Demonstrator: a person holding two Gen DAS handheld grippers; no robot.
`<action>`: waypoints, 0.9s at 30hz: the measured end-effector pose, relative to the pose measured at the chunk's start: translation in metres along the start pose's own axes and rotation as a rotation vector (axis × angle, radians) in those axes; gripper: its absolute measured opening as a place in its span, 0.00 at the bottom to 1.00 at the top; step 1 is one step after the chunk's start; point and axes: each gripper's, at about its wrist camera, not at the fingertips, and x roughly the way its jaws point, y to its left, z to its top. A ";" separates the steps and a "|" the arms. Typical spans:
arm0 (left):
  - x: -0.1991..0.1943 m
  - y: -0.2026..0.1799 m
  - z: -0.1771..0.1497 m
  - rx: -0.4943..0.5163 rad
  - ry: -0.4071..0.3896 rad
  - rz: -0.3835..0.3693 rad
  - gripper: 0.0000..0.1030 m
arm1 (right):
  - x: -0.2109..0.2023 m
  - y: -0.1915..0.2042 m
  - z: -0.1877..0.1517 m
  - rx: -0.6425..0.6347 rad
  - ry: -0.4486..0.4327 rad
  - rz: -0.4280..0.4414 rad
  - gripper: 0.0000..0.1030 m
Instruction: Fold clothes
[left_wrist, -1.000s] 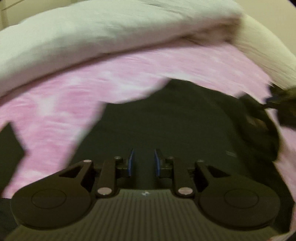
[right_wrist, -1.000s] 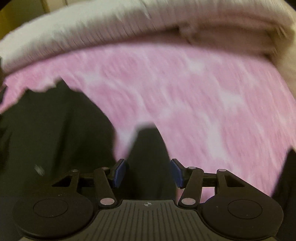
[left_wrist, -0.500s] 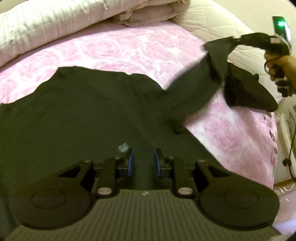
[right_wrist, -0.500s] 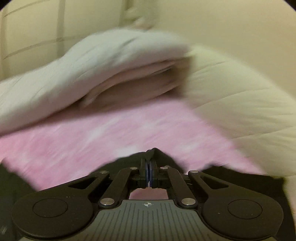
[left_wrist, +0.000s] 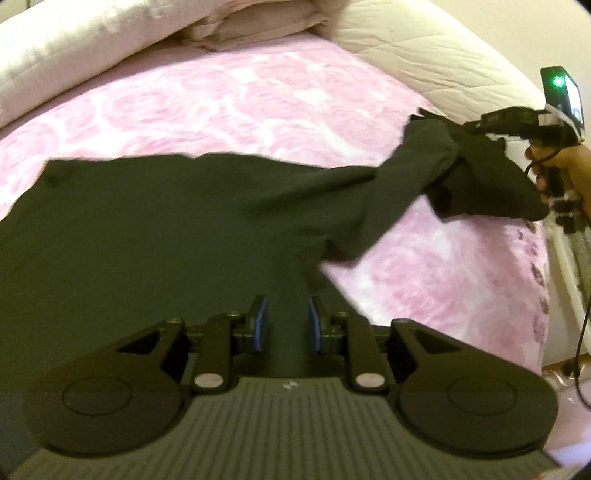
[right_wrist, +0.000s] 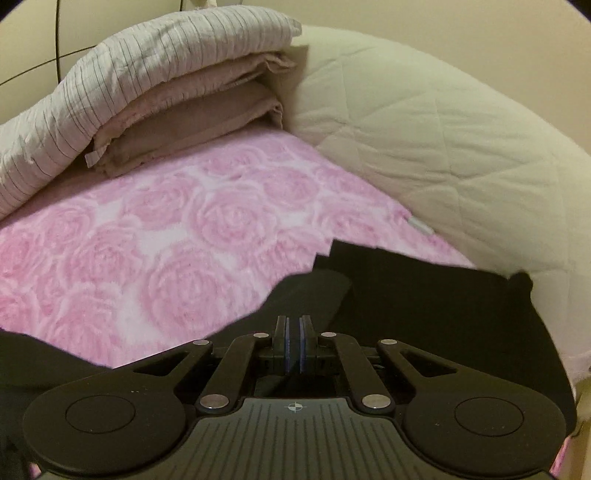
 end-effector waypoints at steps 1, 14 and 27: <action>0.006 -0.007 0.006 0.013 -0.005 -0.015 0.19 | -0.001 -0.006 0.000 0.016 0.006 -0.005 0.02; 0.125 -0.058 0.088 0.021 0.012 -0.194 0.37 | 0.067 -0.060 0.065 -0.018 0.125 0.083 0.02; 0.157 -0.062 0.109 -0.016 0.068 -0.215 0.38 | 0.030 -0.058 0.046 -0.047 0.192 0.304 0.02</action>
